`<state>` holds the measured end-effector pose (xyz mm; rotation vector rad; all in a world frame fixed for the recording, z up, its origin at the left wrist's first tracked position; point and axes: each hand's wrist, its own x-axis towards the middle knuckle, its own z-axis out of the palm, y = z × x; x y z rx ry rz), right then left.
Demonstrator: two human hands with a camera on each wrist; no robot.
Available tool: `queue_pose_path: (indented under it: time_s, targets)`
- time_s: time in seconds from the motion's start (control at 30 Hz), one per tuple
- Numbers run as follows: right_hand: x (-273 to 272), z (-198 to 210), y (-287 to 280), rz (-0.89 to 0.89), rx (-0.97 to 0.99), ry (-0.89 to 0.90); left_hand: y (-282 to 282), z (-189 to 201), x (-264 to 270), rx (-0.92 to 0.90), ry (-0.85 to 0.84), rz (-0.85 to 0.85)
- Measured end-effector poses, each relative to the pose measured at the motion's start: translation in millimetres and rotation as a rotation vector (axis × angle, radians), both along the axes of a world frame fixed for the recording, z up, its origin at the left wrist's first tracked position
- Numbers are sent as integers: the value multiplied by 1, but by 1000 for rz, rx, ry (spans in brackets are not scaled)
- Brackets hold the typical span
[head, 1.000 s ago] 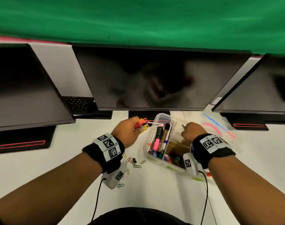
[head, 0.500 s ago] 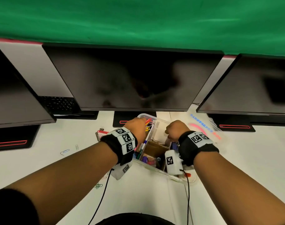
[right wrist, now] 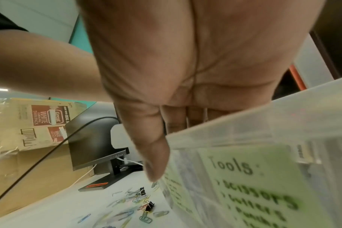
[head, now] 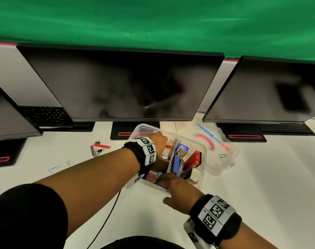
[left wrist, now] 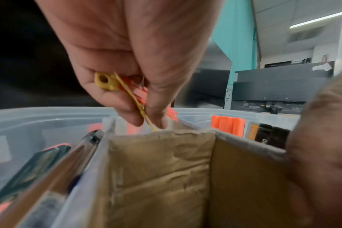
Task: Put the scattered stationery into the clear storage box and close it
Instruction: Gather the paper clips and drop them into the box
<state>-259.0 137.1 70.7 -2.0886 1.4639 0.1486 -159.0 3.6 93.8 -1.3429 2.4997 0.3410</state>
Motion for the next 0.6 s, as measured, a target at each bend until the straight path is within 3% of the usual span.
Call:
queue_pose_path:
  time_s: [0.13,0.33,0.47,0.6]
  targets:
    - [-2,-5,2,-10,-24,-61,-1,-5,4,68,97,68]
    - [9,2,-8,-45,-57,52,1,-4,27,129,318,144]
    - [32,18,-18,-61,-144,113,1,4,65,87,467,200]
    - [71,25,-29,-1,-208,3,1,3,130,26,498,311]
